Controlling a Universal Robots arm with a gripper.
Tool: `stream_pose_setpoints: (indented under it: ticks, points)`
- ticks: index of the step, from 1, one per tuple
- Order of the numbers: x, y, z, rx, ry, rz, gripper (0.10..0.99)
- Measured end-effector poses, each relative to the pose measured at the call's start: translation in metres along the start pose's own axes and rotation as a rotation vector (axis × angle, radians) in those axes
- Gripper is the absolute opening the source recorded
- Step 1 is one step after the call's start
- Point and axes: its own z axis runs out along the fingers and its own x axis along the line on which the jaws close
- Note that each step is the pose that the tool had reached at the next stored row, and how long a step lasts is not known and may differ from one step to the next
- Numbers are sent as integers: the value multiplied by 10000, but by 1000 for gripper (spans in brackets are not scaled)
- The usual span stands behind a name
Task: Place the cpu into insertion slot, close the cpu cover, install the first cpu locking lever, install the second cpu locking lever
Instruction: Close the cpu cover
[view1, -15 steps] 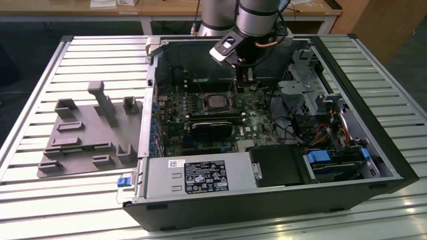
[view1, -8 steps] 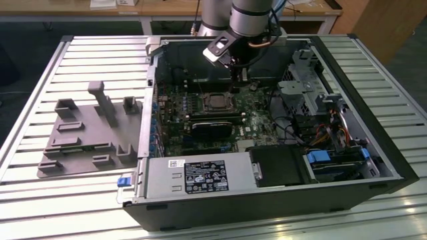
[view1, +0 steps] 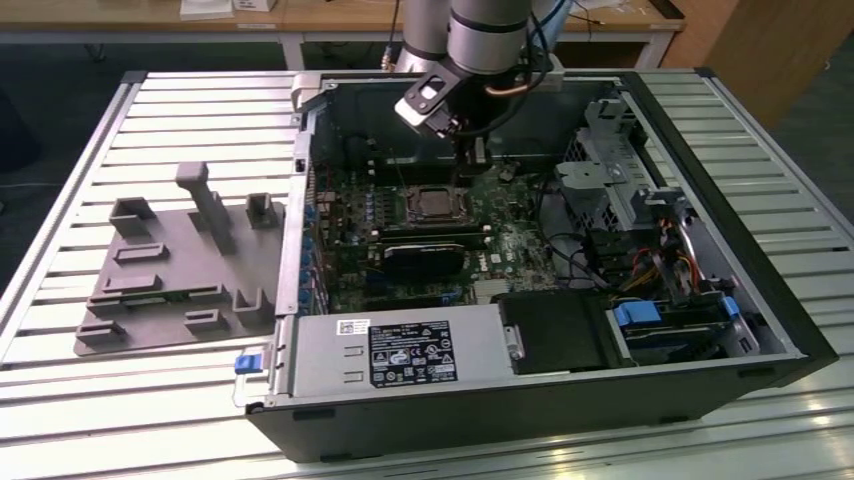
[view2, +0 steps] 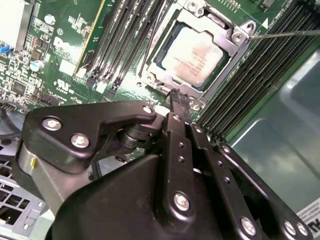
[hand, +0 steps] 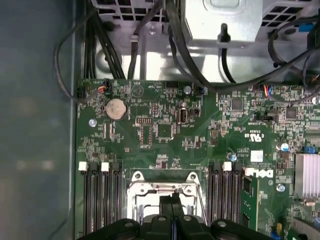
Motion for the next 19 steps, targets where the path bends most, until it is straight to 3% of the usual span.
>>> stream_pose_setpoints:
  ticks: [11,15,19]
  points:
    - [-2,-228,72,-537,12,-7,102]
    - [-1,-355,83,-623,14,-5,102]
    - [-2,-417,90,-641,13,-5,102]
